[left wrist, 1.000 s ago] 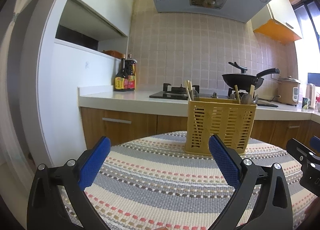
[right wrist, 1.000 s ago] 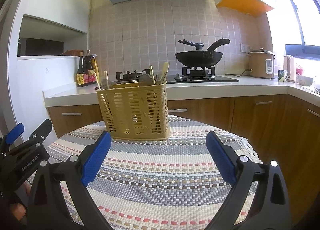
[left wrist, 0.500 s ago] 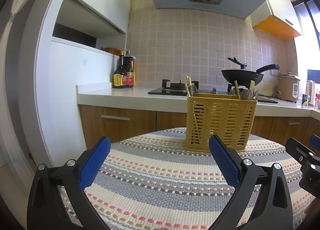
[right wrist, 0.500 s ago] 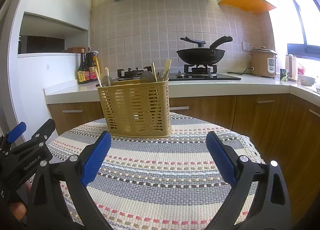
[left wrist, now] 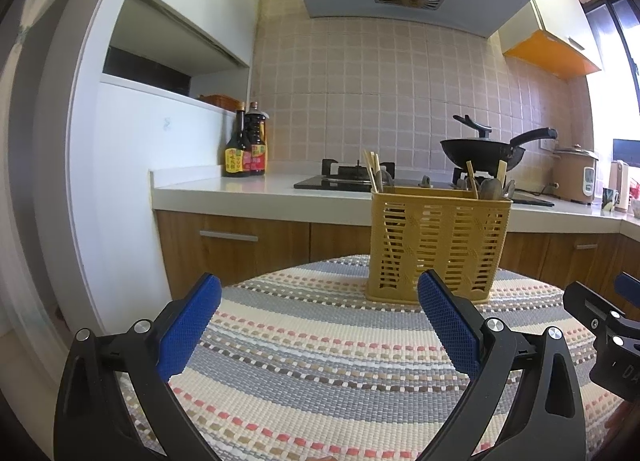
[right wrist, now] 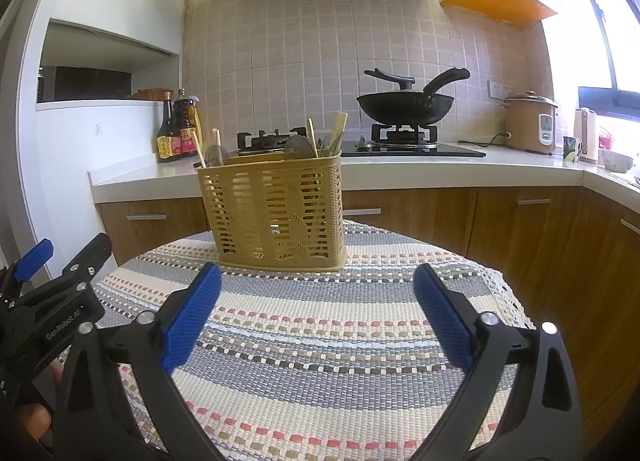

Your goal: Organize utensils

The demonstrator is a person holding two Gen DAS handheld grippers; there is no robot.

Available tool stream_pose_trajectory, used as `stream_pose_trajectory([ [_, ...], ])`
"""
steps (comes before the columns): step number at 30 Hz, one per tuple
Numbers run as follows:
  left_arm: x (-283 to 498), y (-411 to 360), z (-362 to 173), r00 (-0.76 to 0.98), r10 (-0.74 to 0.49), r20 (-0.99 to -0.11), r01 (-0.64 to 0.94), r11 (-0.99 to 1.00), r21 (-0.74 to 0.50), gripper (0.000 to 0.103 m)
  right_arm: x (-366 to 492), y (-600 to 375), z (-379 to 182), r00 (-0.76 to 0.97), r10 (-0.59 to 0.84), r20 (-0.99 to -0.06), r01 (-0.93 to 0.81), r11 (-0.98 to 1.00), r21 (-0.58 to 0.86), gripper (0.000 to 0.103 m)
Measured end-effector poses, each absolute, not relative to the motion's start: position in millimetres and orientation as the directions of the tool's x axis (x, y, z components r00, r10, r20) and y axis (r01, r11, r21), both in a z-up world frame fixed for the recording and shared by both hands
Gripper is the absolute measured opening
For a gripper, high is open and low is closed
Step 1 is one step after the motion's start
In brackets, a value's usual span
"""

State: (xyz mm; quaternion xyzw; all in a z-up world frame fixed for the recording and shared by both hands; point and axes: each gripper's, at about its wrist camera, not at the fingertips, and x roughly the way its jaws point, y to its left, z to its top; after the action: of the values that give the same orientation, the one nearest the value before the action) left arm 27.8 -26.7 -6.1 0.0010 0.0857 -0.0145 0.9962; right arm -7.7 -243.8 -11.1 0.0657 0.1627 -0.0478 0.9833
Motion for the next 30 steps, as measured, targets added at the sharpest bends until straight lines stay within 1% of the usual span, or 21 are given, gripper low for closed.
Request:
stream_pose_trajectory([
  [5,29.8,-27.7,-6.4,0.984,-0.010,-0.180,0.011,1.000,0.007,0.095,-6.1,-248.7,-13.0,0.940,-0.066,-0.336,0.117,0.984,0.135,0.095],
  [17,34.6,-26.7,-7.3,0.978,0.030,-0.205,-0.028,0.999,0.016,0.095,-6.8,-248.6,-13.7,0.938,-0.071,-0.338,0.121,0.984,0.129,0.095],
  [30,36.2,-30.0,-8.5,0.976,0.016,-0.219,-0.011,1.000,0.026,0.095,-7.8,-249.1,-13.2,0.939,-0.081,-0.333,0.129,0.984,0.124,0.095],
])
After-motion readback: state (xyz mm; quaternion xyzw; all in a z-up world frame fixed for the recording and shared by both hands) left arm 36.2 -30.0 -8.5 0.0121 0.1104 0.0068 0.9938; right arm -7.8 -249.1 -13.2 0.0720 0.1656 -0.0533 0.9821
